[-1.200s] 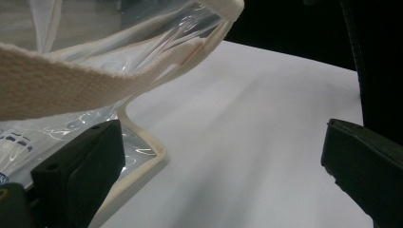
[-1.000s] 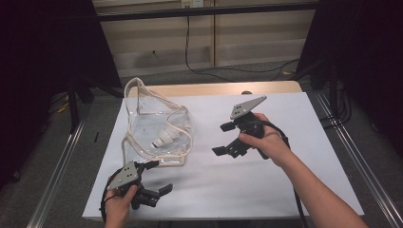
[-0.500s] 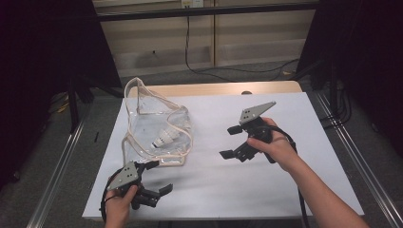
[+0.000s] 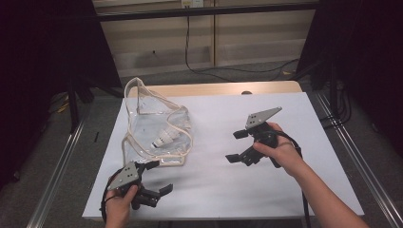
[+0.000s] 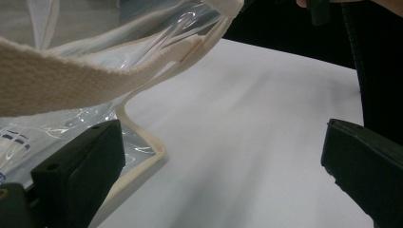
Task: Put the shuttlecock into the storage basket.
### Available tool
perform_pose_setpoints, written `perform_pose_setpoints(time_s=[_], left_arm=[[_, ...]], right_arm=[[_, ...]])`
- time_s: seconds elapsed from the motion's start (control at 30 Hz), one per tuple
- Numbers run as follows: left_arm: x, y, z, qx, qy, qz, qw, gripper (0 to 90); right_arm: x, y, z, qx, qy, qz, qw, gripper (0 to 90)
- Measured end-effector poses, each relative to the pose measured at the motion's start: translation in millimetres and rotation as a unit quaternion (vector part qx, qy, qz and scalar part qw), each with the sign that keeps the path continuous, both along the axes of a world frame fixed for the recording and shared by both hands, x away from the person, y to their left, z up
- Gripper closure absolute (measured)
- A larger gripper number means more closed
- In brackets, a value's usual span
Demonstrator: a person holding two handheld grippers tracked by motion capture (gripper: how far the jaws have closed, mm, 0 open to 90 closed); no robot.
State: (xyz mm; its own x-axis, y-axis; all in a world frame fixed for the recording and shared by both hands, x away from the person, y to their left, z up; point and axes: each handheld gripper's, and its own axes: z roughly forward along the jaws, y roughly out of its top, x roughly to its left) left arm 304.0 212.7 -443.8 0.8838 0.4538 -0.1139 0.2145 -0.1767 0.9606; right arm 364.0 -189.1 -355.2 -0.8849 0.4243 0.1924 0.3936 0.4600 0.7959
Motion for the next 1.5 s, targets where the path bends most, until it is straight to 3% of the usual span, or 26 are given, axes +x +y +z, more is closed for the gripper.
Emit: perform_pose_setpoints(time_s=[1.5], left_arm=[[-0.3,-1.3,-0.8,0.001,0.001,-0.002,1.0000,0.8]], right_arm=[[-25.2,-51.8,-34.8,0.000,0.006,-0.037,0.9993,5.2]])
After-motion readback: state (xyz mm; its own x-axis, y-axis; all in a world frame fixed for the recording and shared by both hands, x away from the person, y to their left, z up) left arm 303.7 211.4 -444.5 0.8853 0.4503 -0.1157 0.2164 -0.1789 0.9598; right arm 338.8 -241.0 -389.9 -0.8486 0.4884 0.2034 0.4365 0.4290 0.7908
